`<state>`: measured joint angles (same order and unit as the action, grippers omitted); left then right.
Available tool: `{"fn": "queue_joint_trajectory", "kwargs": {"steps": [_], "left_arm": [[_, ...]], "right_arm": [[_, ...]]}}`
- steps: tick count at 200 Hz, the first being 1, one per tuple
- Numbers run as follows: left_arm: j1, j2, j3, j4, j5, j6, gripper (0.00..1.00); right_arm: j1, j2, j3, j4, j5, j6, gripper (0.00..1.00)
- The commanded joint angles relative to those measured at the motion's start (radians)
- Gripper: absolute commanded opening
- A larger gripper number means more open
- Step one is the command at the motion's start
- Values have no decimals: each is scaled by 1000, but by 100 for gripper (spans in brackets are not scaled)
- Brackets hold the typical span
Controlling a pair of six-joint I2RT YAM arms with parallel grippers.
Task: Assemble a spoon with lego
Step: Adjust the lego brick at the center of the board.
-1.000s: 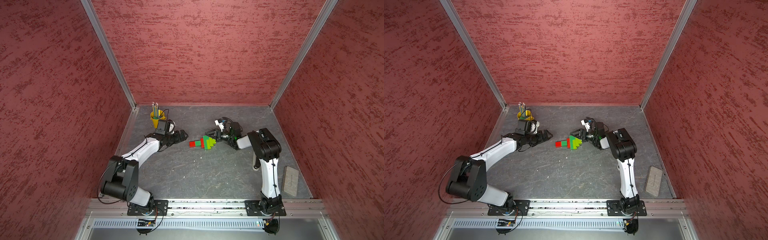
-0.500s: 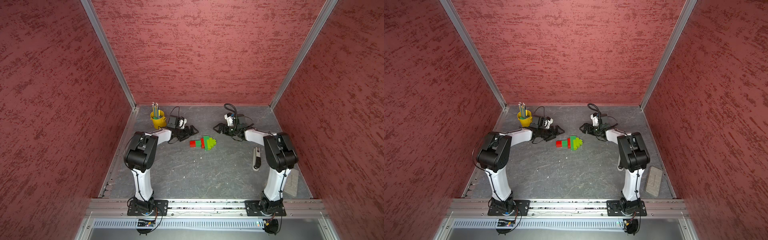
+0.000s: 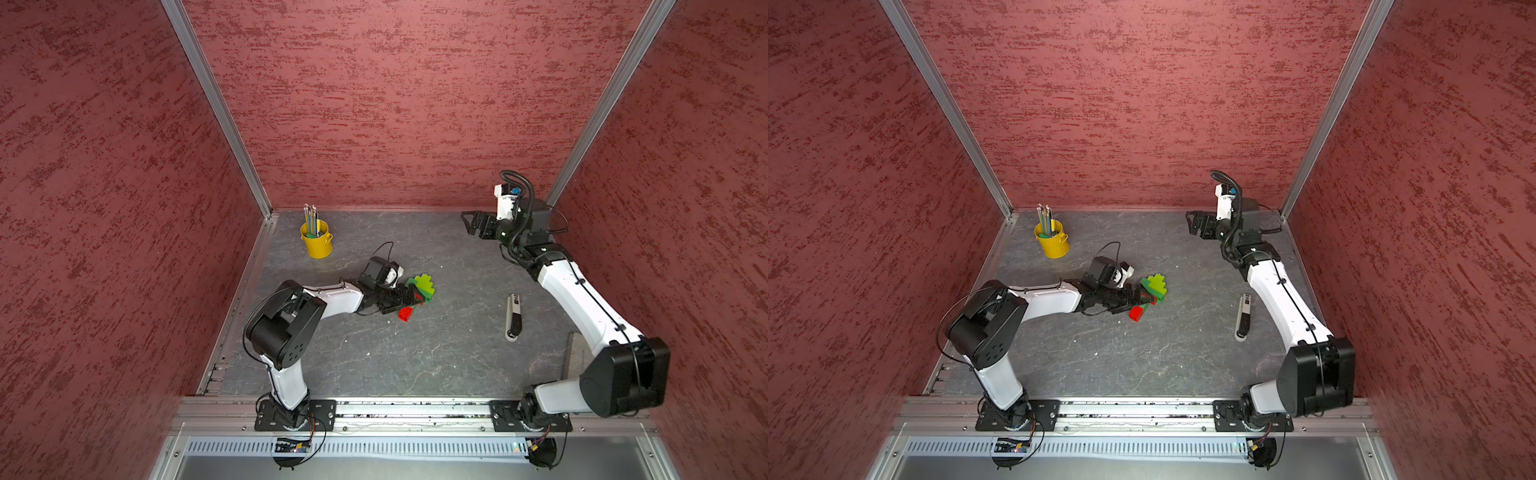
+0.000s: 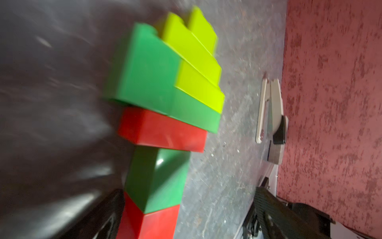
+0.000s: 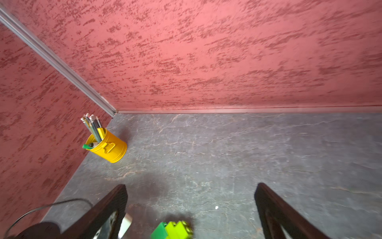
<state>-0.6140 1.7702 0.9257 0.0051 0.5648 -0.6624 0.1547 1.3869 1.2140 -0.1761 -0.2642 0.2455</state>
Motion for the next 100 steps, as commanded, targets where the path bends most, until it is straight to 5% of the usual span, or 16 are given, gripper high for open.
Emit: {"fn": "queue_joint_trajectory", "kwargs": {"steps": [1,31,63,79,100], "left_arm": [[-33,-18,25,-23,-16,-19,100],[-67,5,70,-63,-9,-19,100],[38,-241,-33,-175,-139,54,100],[186,-407,-85,-258,-216,132,100],[426,-618,-275,-101,-332,293,100]], "right_arm": [[-9,-37,-45,-34,76,-22,99],[-15,-76,-82,-51,120,-27,99],[-37,-173,-212,28,199,-28,99],[-47,-229,-353,172,309,-33,99],[-65,-259,-547,414,468,-52,99]]}}
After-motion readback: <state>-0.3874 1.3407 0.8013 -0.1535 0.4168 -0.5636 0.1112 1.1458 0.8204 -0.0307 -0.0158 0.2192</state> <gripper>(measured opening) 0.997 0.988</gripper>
